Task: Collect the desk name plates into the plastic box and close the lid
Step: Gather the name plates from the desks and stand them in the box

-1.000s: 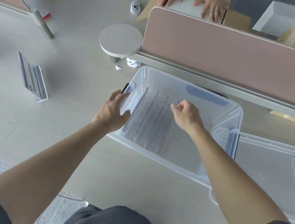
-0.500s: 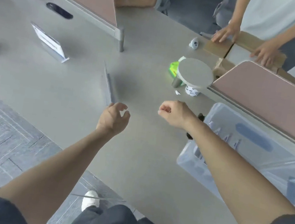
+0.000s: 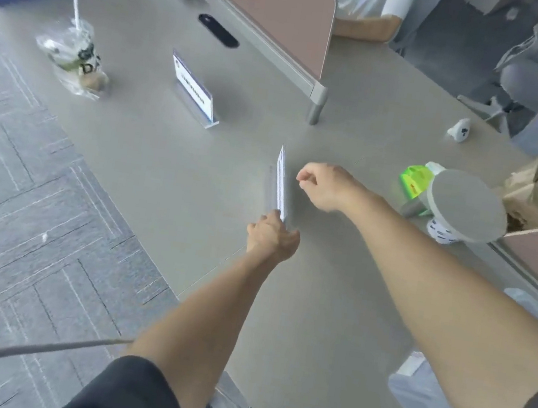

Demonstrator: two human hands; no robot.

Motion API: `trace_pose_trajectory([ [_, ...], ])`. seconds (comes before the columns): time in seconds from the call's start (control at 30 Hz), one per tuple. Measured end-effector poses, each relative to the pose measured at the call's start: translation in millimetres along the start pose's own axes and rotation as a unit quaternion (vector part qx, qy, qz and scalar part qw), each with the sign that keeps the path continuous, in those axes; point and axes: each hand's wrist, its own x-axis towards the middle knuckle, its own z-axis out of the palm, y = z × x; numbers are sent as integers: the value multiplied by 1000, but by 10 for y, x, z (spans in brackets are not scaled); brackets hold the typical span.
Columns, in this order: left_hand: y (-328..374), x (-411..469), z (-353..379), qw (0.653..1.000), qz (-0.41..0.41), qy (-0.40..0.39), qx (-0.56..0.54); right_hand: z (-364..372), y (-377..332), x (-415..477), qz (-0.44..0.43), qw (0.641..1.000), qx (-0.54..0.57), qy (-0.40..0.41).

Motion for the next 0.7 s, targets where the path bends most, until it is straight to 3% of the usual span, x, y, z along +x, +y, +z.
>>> trace_pose_trajectory([
  [0.13, 140, 300, 104, 997, -50, 13, -61, 10, 174, 412, 7, 999, 31, -26],
  [0.43, 145, 603, 268, 991, -54, 65, -105, 164, 670, 787, 83, 993, 71, -56],
  [0.57, 55, 434, 180, 993, 15, 71, -88, 87, 744, 766, 128, 983, 118, -60],
  [0.7, 117, 155, 20, 988, 110, 58, -95, -282, 645, 596, 158, 966, 206, -9],
])
